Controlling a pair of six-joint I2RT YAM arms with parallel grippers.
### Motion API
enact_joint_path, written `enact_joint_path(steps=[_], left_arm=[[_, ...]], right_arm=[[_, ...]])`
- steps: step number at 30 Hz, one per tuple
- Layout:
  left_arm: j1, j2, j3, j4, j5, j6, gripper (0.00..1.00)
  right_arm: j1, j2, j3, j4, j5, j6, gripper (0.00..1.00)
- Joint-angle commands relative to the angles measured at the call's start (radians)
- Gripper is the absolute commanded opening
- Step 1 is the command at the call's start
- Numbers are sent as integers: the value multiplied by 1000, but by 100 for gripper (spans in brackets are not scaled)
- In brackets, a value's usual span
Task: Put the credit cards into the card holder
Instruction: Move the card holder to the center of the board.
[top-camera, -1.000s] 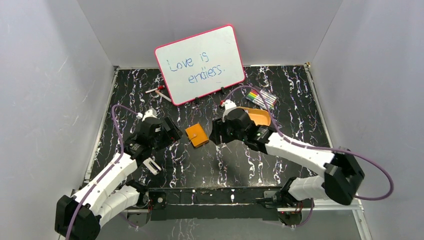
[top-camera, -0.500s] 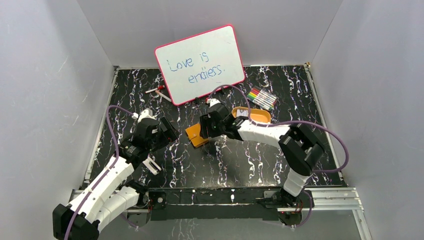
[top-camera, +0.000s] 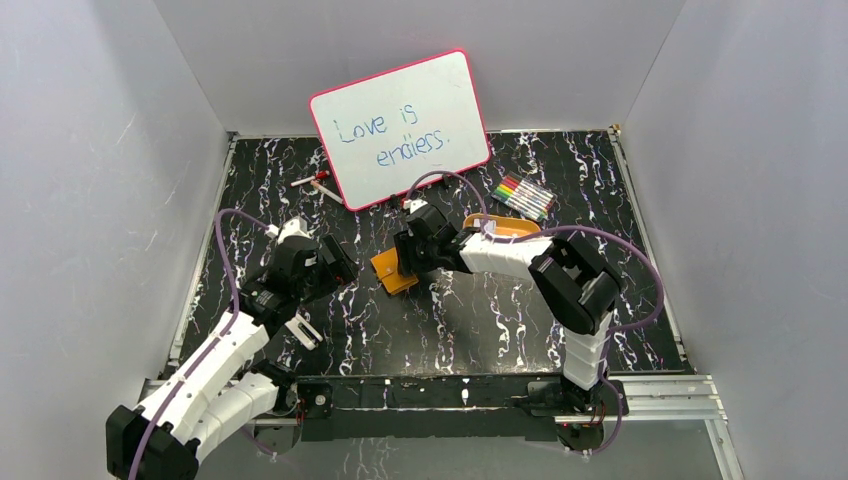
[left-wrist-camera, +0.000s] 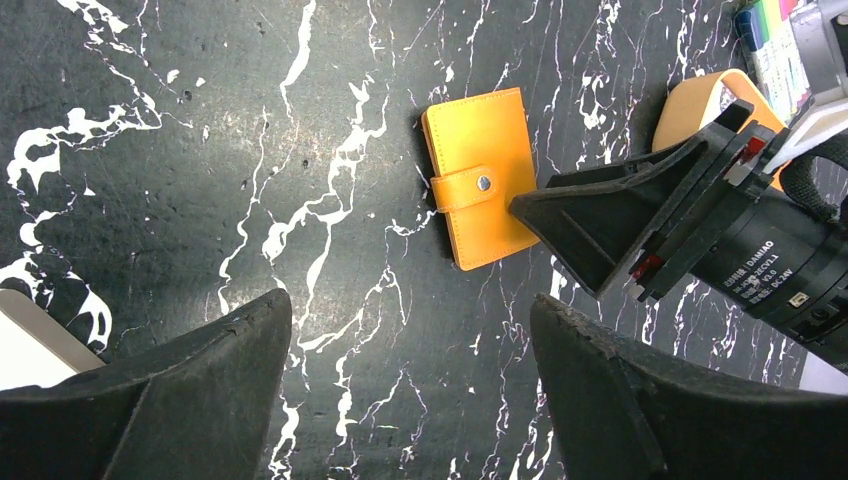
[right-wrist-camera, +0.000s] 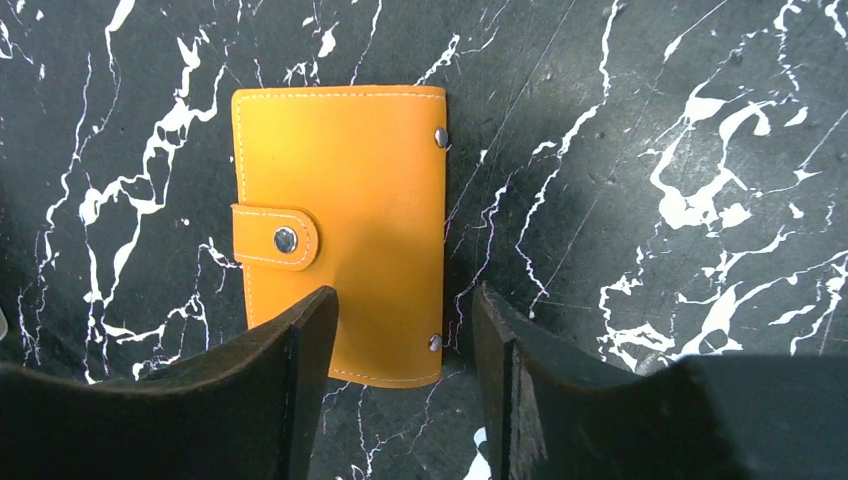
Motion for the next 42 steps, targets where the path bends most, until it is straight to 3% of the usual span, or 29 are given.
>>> enact_joint_path(steps=[1, 9, 18, 21, 24, 27, 29, 34, 42], left_arm=[[-2, 3, 3, 27, 5, 19, 85], [-2, 44, 2, 65, 83, 49, 83], [-14, 89, 10, 104, 221, 83, 78], [-14, 98, 18, 104, 201, 84, 78], [-14, 126, 52, 102, 172, 82, 78], [-14, 184, 105, 115, 159, 82, 78], [-14, 239, 140, 136, 163, 89, 78], [-14, 415, 190, 255, 213, 109, 77], [-14, 661, 220, 447, 346, 118, 62]], right_arm=[[3, 5, 32, -11, -31, -45, 57], [18, -74, -118, 24, -29, -18, 37], [35, -215, -284, 13, 19, -36, 35], [36, -271, -299, -32, 59, -70, 43], [37, -382, -332, -21, 12, -66, 67], [47, -472, -336, -56, -21, -29, 74], [65, -518, -347, -68, -30, -7, 71], [133, -553, -463, 24, -132, 96, 44], [179, -509, -560, 241, -100, 275, 50]])
